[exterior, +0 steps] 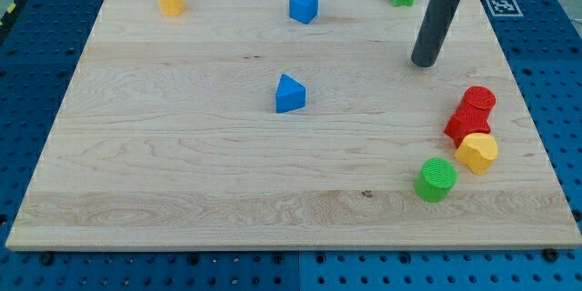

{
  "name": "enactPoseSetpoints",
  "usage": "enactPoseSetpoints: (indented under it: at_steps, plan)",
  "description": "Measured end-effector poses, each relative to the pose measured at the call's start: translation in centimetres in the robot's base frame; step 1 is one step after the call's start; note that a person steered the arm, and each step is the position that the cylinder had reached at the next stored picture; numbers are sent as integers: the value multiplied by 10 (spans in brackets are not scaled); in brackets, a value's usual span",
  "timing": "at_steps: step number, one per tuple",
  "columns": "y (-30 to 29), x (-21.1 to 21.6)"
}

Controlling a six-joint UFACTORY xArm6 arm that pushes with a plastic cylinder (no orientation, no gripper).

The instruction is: Move your arm towards top center

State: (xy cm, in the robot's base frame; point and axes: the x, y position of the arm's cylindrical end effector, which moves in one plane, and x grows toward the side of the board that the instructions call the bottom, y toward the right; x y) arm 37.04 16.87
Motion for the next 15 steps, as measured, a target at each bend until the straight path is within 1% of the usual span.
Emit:
enactPoseSetpoints:
  at_steps: [2,3,4,5,6,7,8,9,10,11,12,13,14,15]
  plan:
    - [-234,-2]
    - [-323,1]
    - [-347,54]
    - [-337,97]
    - [-336,107]
    - [-254,150]
    - [-162,153]
    - [-148,154]
    - [-92,145]
    - [-62,97]
    - [-101,29]
    - [-107,24]
    - [-168,13]
    - [-253,13]
